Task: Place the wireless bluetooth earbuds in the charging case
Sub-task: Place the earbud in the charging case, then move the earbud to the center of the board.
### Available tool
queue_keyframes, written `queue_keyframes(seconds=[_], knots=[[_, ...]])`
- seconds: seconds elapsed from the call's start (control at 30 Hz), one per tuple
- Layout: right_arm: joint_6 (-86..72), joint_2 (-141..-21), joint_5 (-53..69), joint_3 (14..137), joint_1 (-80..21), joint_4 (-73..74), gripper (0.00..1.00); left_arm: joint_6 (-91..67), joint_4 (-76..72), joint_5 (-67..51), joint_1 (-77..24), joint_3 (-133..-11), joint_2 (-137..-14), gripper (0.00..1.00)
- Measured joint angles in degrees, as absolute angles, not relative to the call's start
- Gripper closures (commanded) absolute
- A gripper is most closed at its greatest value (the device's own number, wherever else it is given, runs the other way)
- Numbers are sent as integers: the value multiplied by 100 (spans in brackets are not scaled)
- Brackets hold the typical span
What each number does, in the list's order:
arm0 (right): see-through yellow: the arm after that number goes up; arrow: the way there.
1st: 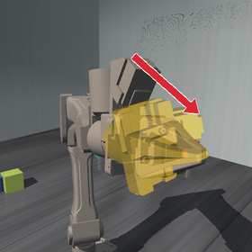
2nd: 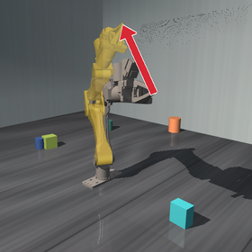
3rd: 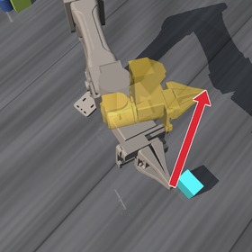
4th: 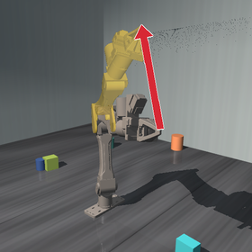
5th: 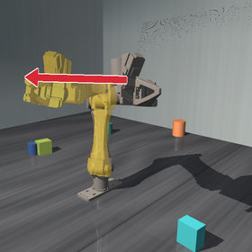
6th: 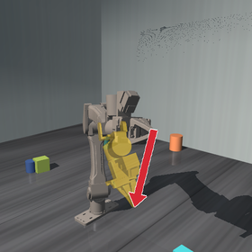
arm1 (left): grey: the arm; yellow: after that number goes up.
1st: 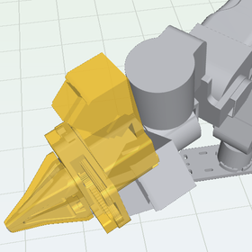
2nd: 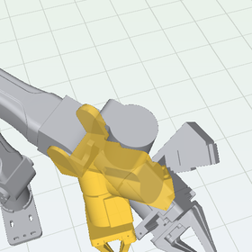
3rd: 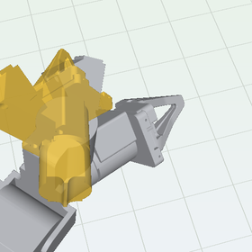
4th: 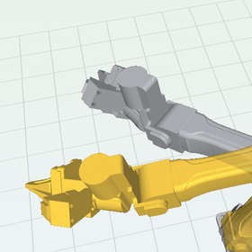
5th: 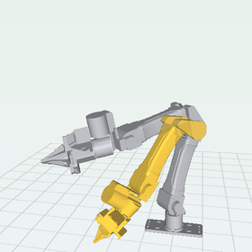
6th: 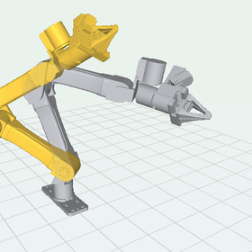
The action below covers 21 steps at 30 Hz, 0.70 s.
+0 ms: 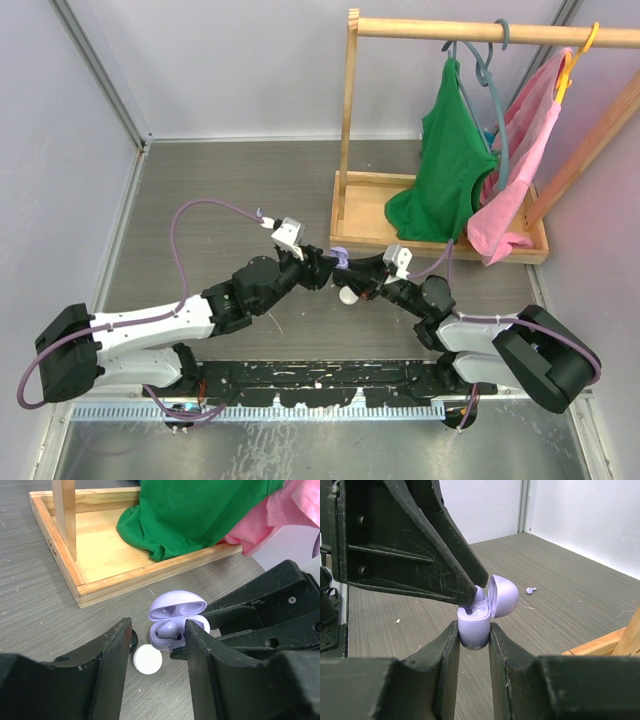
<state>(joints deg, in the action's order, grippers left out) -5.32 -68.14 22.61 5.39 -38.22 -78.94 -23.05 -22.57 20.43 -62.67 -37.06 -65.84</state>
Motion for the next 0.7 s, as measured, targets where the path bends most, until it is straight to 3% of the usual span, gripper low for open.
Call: queue_keyframes(seconds=[0.23, 0.4, 0.7], knots=[[-502, -6814, 2147, 539, -3822, -7883, 94, -2285, -1929, 2298, -6267, -3728, -6396, 39], [-462, -6814, 1946, 539, -3822, -7843, 94, -2178, -1317, 2659, -6132, -4005, -6346, 36], [-346, -6799, 1632, 523, -3822, -7701, 94, -2412, 139, 2547, -4416, -4954, -6956, 36]])
